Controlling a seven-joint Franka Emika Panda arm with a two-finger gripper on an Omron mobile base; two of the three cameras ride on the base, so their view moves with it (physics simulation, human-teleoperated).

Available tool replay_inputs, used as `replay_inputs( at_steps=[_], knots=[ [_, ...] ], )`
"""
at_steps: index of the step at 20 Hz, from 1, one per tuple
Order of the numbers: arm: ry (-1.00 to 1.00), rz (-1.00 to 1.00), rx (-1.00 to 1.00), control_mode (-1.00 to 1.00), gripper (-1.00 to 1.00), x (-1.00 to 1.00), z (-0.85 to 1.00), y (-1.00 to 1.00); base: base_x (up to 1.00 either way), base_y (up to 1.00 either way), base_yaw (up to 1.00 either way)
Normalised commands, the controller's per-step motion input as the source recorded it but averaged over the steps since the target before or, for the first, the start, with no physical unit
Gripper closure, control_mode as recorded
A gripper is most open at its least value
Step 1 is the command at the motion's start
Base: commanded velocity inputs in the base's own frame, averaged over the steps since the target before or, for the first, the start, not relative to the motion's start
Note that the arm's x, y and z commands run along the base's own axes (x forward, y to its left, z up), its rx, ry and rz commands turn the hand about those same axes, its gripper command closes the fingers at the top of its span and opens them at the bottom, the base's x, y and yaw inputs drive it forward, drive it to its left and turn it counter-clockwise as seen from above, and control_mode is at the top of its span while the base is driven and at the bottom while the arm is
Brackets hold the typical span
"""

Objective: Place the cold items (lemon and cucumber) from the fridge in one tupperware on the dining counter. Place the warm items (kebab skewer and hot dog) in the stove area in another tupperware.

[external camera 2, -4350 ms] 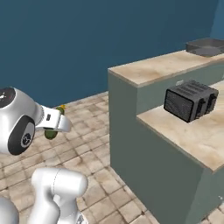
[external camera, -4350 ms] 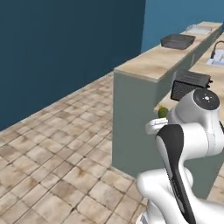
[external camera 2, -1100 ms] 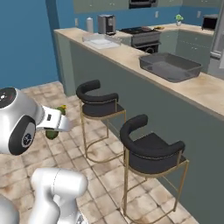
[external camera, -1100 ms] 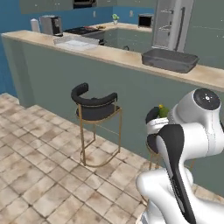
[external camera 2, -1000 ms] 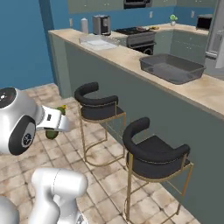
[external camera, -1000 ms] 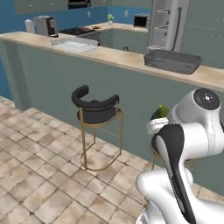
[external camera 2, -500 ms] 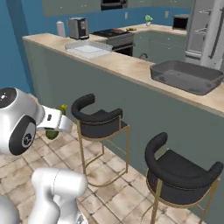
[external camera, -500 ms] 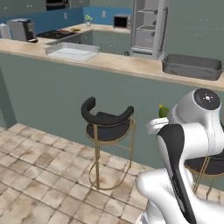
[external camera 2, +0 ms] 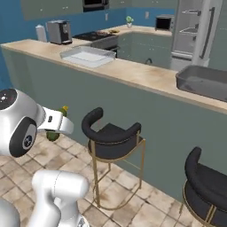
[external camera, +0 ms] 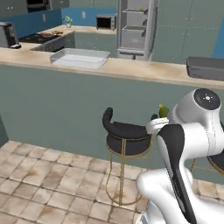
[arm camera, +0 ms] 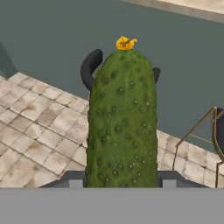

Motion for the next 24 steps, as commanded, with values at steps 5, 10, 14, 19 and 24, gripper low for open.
replay_inputs(
  at_steps=[5, 10, 14, 19, 24],
  knots=[
    [0.00, 0.00, 0.00, 1.00, 1.00, 0.00, 0.00, 0.00, 0.53, 1.00, -0.34],
    [0.00, 0.00, 0.00, 1.00, 1.00, 0.00, 0.00, 0.00, 0.51, 1.00, -0.37],
    [0.00, 0.00, 0.00, 1.00, 1.00, 0.00, 0.00, 0.00, 0.51, 1.00, -0.41],
    [0.00, 0.00, 0.00, 1.00, 1.00, 0.00, 0.00, 0.00, 0.52, 1.00, -0.44],
    [0.00, 0.00, 0.00, 1.00, 1.00, 0.00, 0.00, 0.00, 0.56, 0.96, -0.49]
  ],
)
